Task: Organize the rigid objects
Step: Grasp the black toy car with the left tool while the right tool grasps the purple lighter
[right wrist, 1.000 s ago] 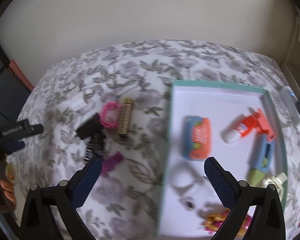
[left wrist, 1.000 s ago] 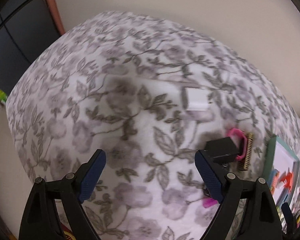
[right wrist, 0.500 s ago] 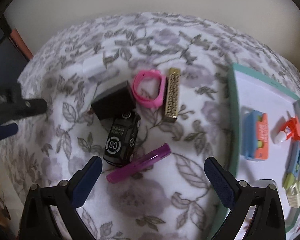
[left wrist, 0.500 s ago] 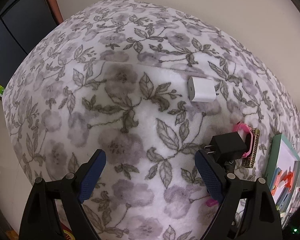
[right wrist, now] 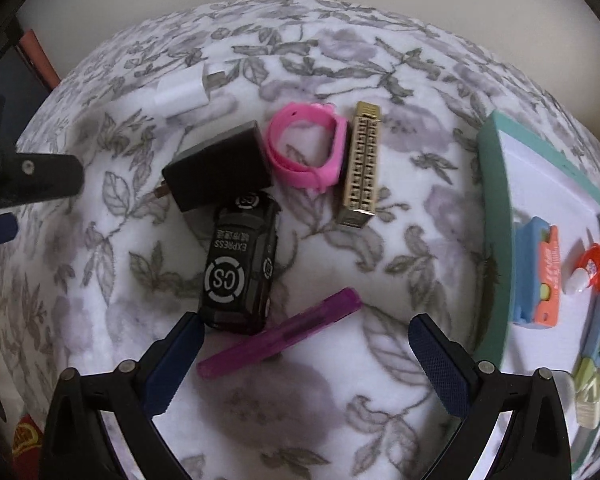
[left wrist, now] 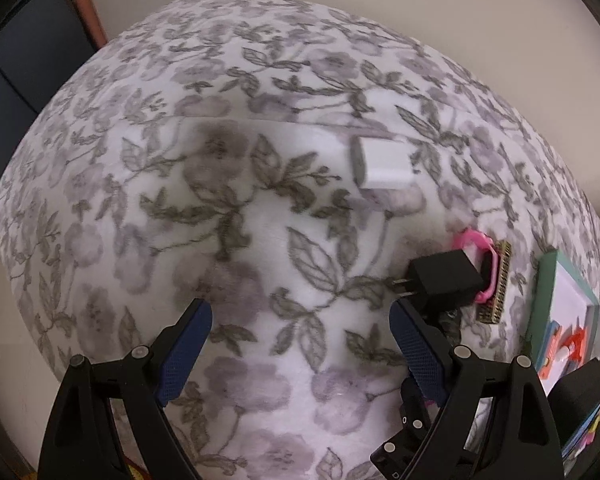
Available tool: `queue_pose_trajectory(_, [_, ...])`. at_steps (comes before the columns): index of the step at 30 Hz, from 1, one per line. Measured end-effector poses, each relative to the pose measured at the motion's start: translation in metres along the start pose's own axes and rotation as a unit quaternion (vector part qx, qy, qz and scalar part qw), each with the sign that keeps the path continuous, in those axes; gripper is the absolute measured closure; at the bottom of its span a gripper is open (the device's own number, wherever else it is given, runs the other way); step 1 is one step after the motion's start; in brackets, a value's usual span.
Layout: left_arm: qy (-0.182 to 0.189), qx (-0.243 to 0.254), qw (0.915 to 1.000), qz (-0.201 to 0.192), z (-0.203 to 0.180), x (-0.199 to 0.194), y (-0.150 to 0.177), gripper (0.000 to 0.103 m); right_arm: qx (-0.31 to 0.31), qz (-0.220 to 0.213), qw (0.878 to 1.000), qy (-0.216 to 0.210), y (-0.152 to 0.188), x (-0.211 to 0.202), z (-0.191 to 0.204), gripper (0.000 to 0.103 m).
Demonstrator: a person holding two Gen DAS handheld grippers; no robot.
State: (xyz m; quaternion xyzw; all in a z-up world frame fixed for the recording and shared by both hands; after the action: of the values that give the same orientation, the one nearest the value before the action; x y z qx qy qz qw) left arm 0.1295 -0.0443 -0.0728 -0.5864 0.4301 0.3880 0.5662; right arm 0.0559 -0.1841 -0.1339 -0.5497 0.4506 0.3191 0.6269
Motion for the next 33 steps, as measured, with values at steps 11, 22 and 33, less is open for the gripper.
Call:
queue_pose_trajectory(11, [0.062,0.051,0.9965,0.026,-0.047,0.013,0.016,0.013,-0.005,0.003,1.000,0.008,0.010,-0.006,-0.010,0.000])
queue_pose_trajectory(22, [0.100,0.081,0.9907,0.044,-0.070,0.031,0.020,0.013,0.007,0.002,1.000,-0.025,0.017,-0.019,-0.020,0.001])
queue_pose_trajectory(33, [0.106,0.137,0.9838,0.044,-0.095,0.038,0.024,0.047,0.015,-0.001,0.999,-0.033,0.016,-0.025,-0.026,0.002])
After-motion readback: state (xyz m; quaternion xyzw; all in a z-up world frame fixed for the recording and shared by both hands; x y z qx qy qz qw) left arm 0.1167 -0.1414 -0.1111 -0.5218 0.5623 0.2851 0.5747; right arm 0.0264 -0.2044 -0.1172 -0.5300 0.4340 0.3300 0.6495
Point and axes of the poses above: each gripper's, at about its wrist camera, not at the fingertips, and x roughly the way its jaws point, z to its left, y to its underside, the point moved 3 cm from there along x, roughly the way its jaws point, and after that the axes turned 5 degrees about -z, right-handed, at the moved point
